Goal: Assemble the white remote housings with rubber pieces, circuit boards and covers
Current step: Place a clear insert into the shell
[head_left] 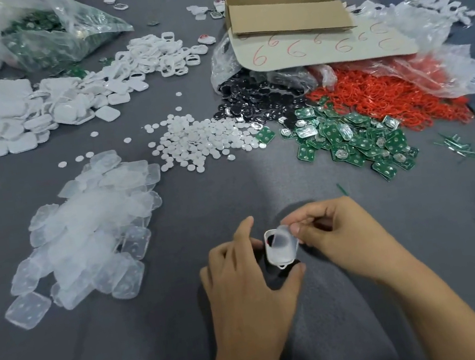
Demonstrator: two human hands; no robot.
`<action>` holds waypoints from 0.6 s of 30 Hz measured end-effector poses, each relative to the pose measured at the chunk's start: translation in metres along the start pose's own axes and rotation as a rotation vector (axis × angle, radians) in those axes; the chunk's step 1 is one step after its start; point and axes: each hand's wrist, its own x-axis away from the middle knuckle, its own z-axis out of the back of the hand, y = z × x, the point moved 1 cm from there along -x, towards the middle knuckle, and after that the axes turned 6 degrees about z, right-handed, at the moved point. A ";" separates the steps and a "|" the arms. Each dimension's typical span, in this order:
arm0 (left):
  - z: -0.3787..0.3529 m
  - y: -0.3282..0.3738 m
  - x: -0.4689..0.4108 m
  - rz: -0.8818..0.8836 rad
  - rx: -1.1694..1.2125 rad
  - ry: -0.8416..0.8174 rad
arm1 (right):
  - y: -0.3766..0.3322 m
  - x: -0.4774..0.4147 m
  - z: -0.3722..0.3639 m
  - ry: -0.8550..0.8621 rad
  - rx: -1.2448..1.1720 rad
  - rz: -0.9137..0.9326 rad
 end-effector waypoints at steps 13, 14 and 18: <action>-0.005 -0.003 -0.002 0.005 -0.004 0.018 | 0.003 -0.007 -0.012 0.039 0.165 0.111; -0.005 -0.004 -0.002 0.002 -0.002 0.020 | 0.004 -0.006 -0.013 0.050 0.123 0.089; -0.005 -0.004 -0.002 0.001 -0.010 0.015 | 0.005 -0.005 -0.017 0.034 -0.016 0.011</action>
